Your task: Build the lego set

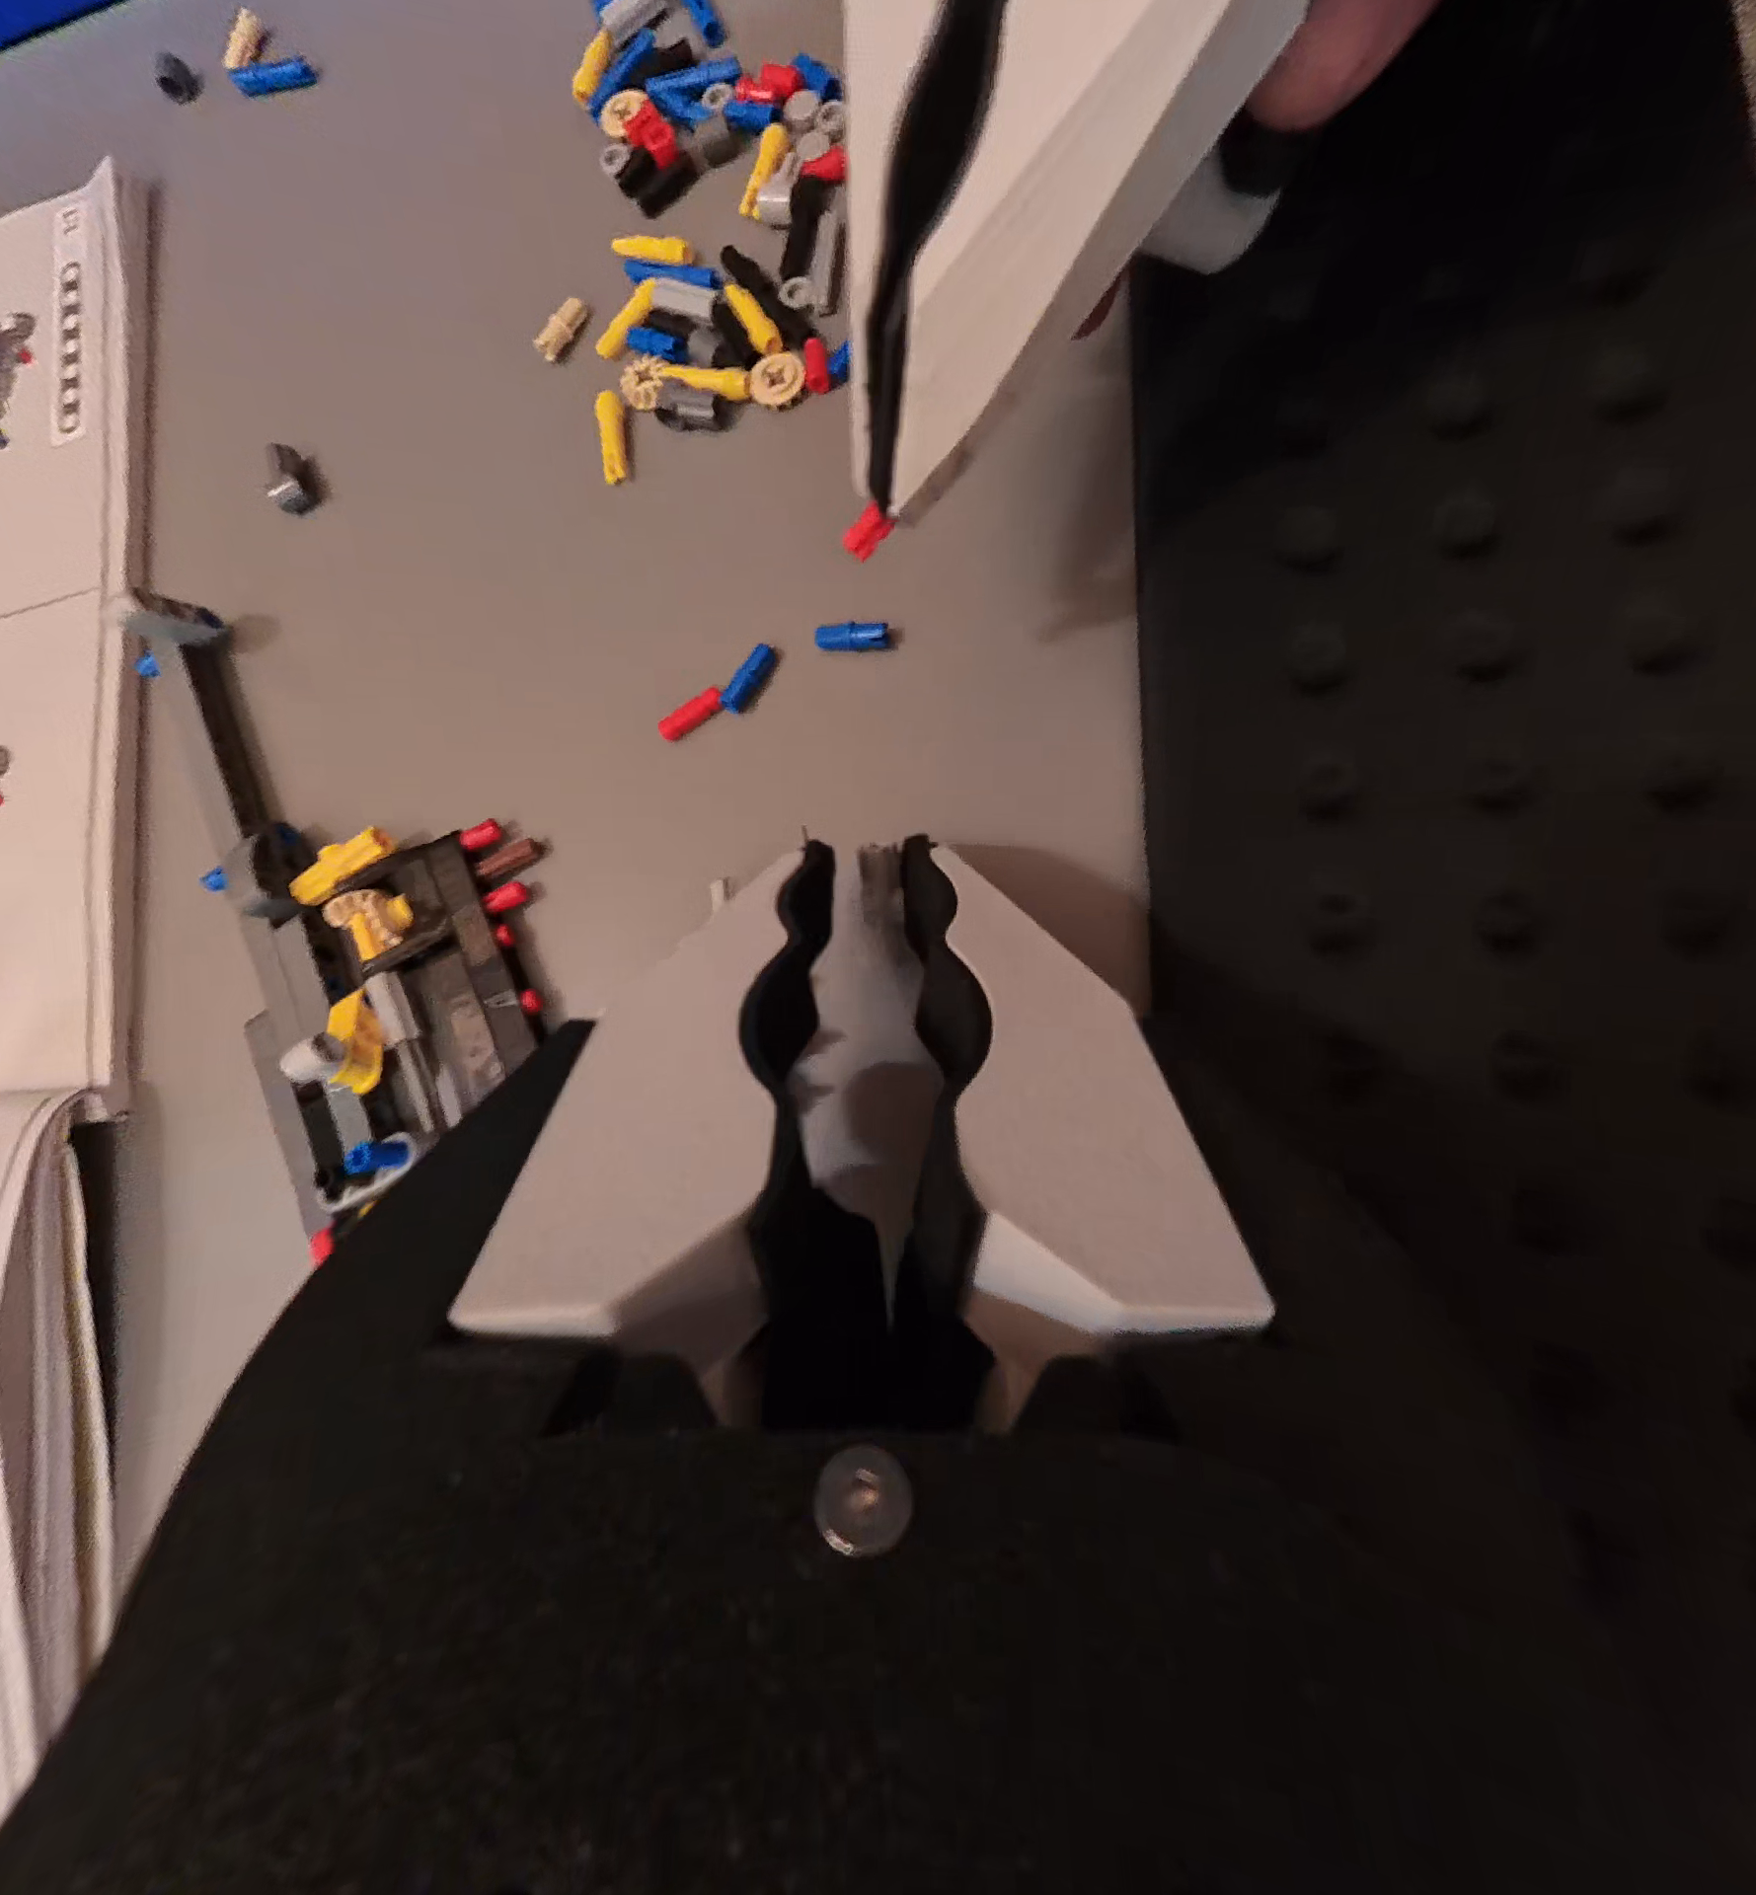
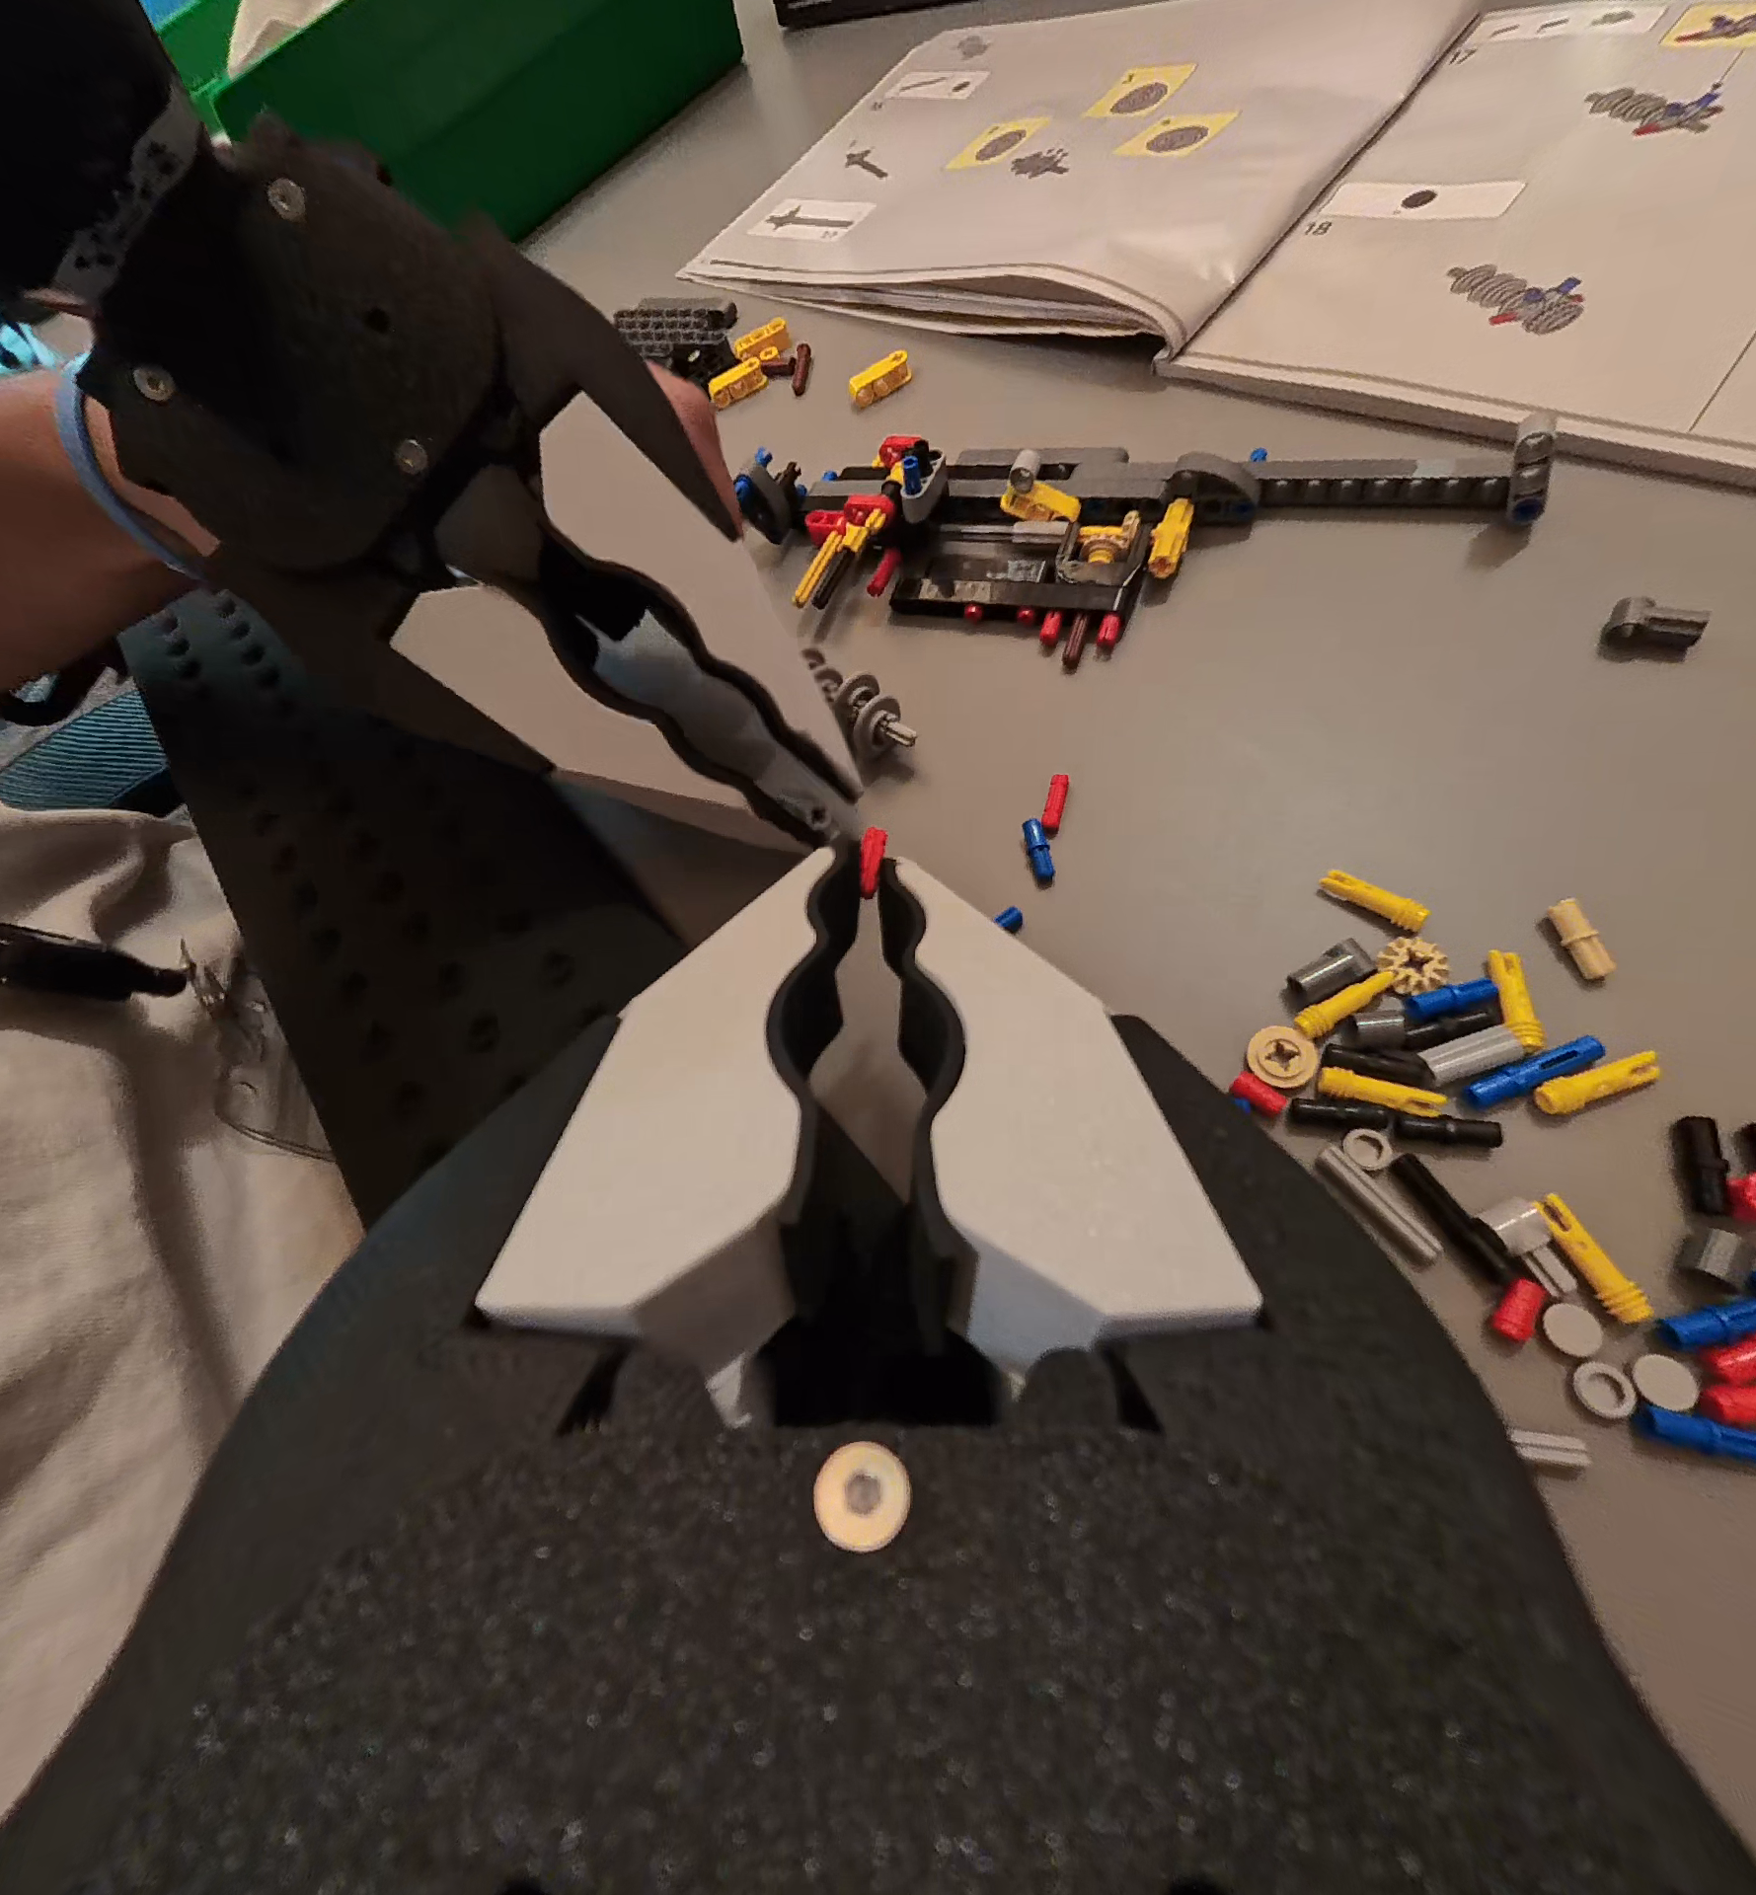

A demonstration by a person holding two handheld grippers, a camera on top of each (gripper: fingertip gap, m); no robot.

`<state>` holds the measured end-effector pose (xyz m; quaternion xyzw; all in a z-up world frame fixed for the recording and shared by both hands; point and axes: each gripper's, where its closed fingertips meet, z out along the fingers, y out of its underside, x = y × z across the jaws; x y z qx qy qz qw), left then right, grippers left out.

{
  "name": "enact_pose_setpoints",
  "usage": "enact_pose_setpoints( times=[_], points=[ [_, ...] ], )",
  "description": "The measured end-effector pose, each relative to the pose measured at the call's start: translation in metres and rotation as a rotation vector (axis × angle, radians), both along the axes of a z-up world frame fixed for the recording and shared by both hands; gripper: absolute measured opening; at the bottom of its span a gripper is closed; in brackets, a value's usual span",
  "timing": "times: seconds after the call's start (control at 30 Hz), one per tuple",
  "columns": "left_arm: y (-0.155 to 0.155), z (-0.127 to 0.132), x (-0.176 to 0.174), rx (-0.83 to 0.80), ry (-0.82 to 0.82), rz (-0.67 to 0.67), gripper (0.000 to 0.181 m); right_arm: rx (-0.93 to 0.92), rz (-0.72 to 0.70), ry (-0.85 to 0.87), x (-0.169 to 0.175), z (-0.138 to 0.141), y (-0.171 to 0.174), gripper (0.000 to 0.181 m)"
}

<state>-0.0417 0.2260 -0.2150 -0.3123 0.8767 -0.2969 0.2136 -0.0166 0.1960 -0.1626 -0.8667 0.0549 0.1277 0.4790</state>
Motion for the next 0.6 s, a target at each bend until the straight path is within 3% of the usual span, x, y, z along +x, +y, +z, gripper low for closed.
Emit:
enact_pose_setpoints(
  times=[0.1,0.23,0.33,0.47,0.6],
  points=[
    [0.006,0.007,-0.002,0.007,-0.021,-0.004,0.022,0.022,0.027,0.053,-0.005,0.004,0.001,0.003],
    [0.001,0.034,0.0,0.055,-0.171,-0.125,0.026,0.087,0.097,0.2,-0.014,0.016,0.006,0.002],
    [-0.013,0.055,0.003,0.071,-0.3,-0.212,0.023,0.13,0.15,0.281,-0.021,0.026,0.011,0.002],
    [-0.017,0.06,0.005,0.139,-0.374,-0.259,0.009,0.142,0.196,0.313,-0.027,0.031,0.018,0.002],
    [-0.016,0.065,0.007,0.101,-0.395,-0.217,0.004,0.175,0.186,0.346,-0.024,0.038,0.02,0.002]
  ],
)
